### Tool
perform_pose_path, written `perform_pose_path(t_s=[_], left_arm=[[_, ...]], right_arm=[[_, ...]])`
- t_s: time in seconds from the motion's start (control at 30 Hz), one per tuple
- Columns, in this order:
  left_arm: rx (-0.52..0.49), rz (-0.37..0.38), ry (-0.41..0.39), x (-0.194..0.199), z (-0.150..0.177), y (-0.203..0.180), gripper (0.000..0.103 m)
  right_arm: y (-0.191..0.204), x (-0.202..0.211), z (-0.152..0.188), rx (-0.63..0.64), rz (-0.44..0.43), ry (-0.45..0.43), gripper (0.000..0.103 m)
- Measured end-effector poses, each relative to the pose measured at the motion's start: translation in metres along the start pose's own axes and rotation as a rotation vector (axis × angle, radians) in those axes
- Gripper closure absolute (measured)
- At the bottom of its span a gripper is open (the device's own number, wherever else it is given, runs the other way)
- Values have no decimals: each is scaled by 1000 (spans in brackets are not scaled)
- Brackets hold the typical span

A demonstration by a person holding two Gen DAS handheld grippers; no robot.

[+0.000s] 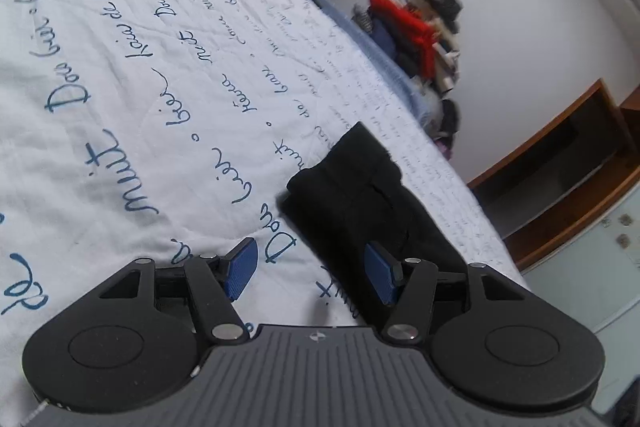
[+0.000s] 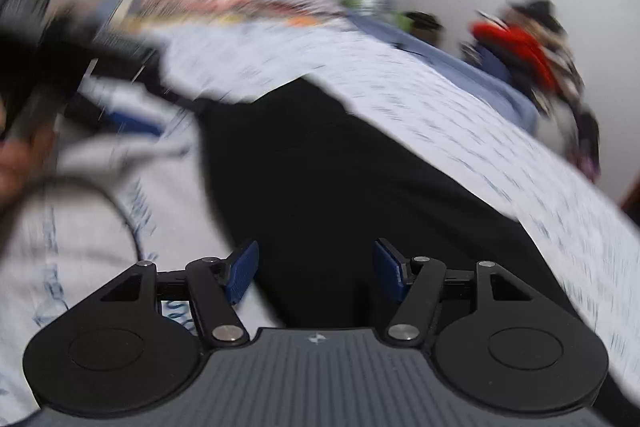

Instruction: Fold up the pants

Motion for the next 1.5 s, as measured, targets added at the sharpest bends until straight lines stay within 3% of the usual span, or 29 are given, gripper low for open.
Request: perform_pose_path(t_s=[0.1,0.2,0.4,0.43,0.47,0.5,0.63,0.73,0.87,0.97,1.07,1.13,1.2,1.23,1.33,1.4,1.5], left_arm=[[-12,77,-56,10,10,8,39],[47,143,-74,15,6,16,30],[80,177,-76,14,5,19,28],[82,181,-76,13,5,19,28],[85,184,-77,13,5,19,28],[88,188,-77,13,5,20,28],[79,189,-68,12,5,19,25],[97,180,-43,9,0,15,22],[313,254,-9,2,-15,19,2],[478,335,55,-20,-27,23,2],[540,366,92,-42,-36,19,3],[534,358,116,-56,-41,12,7],[519,341,133,-70,-45,4,35],[505,312,157,-77,-46,1,41],[436,199,237,-99,-45,-7,52],[372,60,277,-112,-42,-7,81],[302,40,278,-113,-45,-10,82]], right_arm=[[23,-16,-8,136,13,-20,41],[38,-29,-20,222,33,-52,41],[68,-56,-38,416,132,-138,41],[73,-60,-37,451,154,-158,44],[76,-61,-36,476,151,-175,55],[78,-63,-35,481,107,-165,84],[77,-66,-30,434,103,-172,88],[58,-57,-39,281,86,-212,93],[28,-44,-47,69,37,-262,93],[18,-41,-47,3,19,-278,93],[18,-37,-46,-3,15,-282,93],[16,-34,-47,-12,15,-286,93],[13,-32,-46,-19,8,-291,93],[13,-32,-46,-20,6,-289,93],[16,-36,-46,-11,-2,-258,93],[20,-44,-46,12,-38,-204,90],[14,-39,-44,-39,-82,-174,86]])
Point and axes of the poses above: each gripper's, at about its wrist camera, not at the fingertips, and x roughly against the way its jaws point, y to its left, z to its underside, the point moved 1 cm from there along -x, roughly the way its jaws point, and after that the axes turned 4 degrees about z, right-handed, at the moved point
